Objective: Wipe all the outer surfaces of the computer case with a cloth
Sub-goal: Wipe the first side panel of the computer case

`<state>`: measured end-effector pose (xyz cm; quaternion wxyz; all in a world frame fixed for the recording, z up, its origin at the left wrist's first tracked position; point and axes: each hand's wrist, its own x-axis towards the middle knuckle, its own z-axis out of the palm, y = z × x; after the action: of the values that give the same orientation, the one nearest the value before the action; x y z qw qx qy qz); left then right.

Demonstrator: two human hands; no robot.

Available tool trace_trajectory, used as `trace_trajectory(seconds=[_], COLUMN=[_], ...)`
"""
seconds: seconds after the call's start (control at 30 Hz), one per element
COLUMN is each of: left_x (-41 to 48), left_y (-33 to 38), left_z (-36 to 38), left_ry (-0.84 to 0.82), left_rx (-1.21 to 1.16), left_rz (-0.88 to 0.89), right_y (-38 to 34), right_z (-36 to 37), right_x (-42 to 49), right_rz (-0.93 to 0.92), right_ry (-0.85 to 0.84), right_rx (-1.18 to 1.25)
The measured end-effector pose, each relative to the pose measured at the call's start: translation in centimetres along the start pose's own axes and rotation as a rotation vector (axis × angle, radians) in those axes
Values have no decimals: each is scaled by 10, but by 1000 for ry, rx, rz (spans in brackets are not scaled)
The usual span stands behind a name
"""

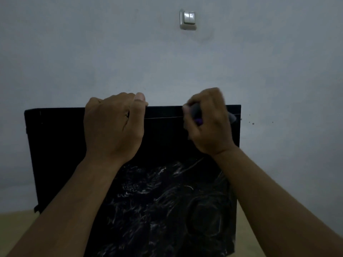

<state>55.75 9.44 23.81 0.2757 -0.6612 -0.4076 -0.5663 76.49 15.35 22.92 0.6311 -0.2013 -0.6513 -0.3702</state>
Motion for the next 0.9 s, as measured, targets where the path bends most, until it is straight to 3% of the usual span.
trace_trajectory(seconds=[0.17,0.3,0.43,0.6,0.7,0.77,0.9], left_x=[2,2,6,13,22,29,32], left_y=[-1,3,4,2,-1,-6,-32], left_z=[2,1,-6,-28,-41,-48,-74], left_ry=[-6,2,-58,-235,-399,-505,-492], left_rx=[-1,-62,-87,-94,-67,-63,-13], left_rz=[-15,-30,-28,-51,-38,-50,-80], right_y=[7,-15,-74,-80,-49,-32,-16], right_z=[5,20,45,37,20,14,15], right_x=[-18,-29,-35,-32,-11,-2,-12], right_rz=[662,989,787,35,-215,-96,428], right_ry=[508,615,359,-83,-209,-152,217], right_rx=[-74,-96,-115,-49,-69,-74,-77])
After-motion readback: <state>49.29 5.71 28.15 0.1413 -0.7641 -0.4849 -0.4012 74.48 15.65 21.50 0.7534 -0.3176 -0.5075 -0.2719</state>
